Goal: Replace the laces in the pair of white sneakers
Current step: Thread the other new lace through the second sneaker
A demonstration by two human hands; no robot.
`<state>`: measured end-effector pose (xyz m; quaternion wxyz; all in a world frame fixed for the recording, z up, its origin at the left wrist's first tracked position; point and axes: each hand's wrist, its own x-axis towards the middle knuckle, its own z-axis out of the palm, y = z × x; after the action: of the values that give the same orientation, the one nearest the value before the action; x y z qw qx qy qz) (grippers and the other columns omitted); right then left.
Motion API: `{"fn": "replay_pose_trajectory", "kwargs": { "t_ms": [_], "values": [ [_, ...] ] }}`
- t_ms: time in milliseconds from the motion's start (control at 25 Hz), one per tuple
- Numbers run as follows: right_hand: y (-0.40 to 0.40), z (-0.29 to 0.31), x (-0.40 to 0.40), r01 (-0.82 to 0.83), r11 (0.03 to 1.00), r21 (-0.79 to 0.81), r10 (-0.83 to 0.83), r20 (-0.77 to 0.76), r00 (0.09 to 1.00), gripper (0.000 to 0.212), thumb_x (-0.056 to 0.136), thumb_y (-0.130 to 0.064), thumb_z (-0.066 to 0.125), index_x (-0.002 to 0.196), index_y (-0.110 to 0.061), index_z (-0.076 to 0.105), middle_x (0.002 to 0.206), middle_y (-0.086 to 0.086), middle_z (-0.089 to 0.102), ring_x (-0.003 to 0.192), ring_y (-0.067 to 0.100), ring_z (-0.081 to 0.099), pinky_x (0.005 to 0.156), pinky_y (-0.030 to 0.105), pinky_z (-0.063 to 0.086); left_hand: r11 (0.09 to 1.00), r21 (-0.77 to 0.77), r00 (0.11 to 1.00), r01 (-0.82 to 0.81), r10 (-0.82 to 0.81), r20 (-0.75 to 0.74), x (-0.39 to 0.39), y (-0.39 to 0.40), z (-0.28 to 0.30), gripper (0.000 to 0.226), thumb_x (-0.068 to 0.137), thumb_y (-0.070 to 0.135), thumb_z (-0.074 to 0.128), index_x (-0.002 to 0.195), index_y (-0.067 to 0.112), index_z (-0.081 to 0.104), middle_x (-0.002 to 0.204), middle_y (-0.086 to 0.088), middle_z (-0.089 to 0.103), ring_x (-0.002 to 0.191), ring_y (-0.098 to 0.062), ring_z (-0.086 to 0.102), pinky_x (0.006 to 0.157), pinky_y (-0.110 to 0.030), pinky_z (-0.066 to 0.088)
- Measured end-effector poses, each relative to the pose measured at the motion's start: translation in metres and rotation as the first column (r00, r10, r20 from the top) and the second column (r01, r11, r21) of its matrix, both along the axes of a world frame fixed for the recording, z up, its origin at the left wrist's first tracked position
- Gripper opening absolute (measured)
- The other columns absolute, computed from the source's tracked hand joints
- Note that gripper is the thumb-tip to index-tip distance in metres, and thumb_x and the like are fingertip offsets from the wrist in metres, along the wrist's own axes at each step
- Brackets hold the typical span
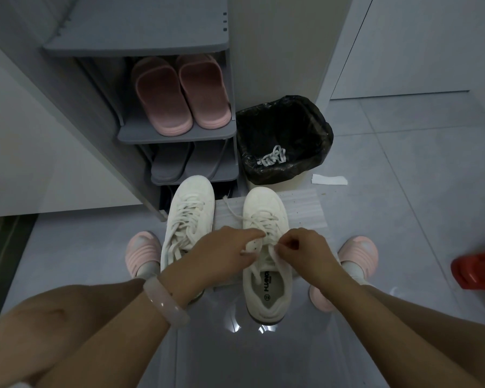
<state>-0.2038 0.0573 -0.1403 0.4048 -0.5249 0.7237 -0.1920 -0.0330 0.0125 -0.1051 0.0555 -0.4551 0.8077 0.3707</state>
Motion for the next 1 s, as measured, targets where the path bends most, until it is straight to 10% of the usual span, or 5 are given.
{"fn": "replay_pose_trajectory", "kwargs": {
  "t_ms": [240, 440, 560, 840, 1000],
  "values": [
    [0.002, 0.004, -0.001, 0.199, 0.877, 0.436, -0.46, 0.65, 0.605, 0.02, 0.093, -0.009, 0.05, 0.078, -0.008, 0.064, 0.075, 0.005, 0.061, 0.067, 0.012, 0.055, 0.064, 0.02, 0.045, 0.991, -0.08, 0.988, 0.111, -0.101, 0.113, -0.006, 0.004, -0.025, 0.052, 0.096, 0.019, 0.036, 0.142, 0.042, 0.027, 0.111, -0.012, 0.061, 0.098, -0.029, 0.058, 0.082, -0.036, 0.047],
    [-0.001, 0.0, -0.002, 0.227, 0.917, 0.327, -0.371, 0.497, 0.784, 0.014, 0.095, -0.019, 0.05, 0.094, -0.012, 0.062, 0.096, 0.003, 0.062, 0.086, 0.013, 0.056, 0.073, 0.021, 0.046, 0.988, -0.149, 0.997, -0.033, 0.043, 0.063, -0.008, 0.007, -0.014, 0.034, 0.095, 0.038, 0.043, 0.127, 0.027, 0.045, 0.095, -0.006, 0.063, 0.089, -0.022, 0.06, 0.073, -0.031, 0.045],
    [-0.004, -0.001, -0.006, -0.041, 0.999, 0.001, 0.04, 0.179, 0.983, 0.047, 0.088, -0.031, 0.061, 0.131, -0.022, 0.044, 0.13, -0.008, 0.039, 0.121, 0.008, 0.037, 0.101, 0.027, 0.037, 0.983, -0.185, 0.976, -0.002, 0.042, 0.211, -0.003, 0.001, -0.001, 0.039, 0.089, 0.054, 0.046, 0.099, 0.019, 0.059, 0.083, 0.001, 0.059, 0.081, -0.016, 0.057, 0.069, -0.029, 0.042],
    [-0.003, -0.023, -0.006, -0.272, 0.962, 0.038, 0.273, -0.052, 0.961, 0.073, 0.084, -0.038, 0.064, 0.144, -0.025, 0.026, 0.152, 0.003, 0.02, 0.139, 0.023, 0.021, 0.114, 0.043, 0.023, 0.971, 0.201, 0.99, 0.13, -0.117, -0.076, 0.011, -0.011, 0.041, 0.03, 0.088, 0.037, 0.057, 0.066, 0.019, 0.065, 0.055, 0.008, 0.052, 0.053, 0.001, 0.047, 0.057, -0.013, 0.035],
    [-0.003, -0.009, 0.005, -0.354, 0.913, -0.203, 0.355, -0.032, 0.934, 0.044, 0.079, -0.044, 0.062, 0.117, -0.022, 0.061, 0.14, 0.002, 0.041, 0.131, 0.016, 0.035, 0.107, 0.038, 0.034, 0.998, 0.063, 0.963, -0.004, 0.021, -0.268, 0.005, -0.013, 0.035, 0.007, 0.087, 0.028, 0.062, 0.089, 0.024, 0.067, 0.07, 0.017, 0.054, 0.063, 0.007, 0.049, 0.06, -0.01, 0.034]
  ]
}}
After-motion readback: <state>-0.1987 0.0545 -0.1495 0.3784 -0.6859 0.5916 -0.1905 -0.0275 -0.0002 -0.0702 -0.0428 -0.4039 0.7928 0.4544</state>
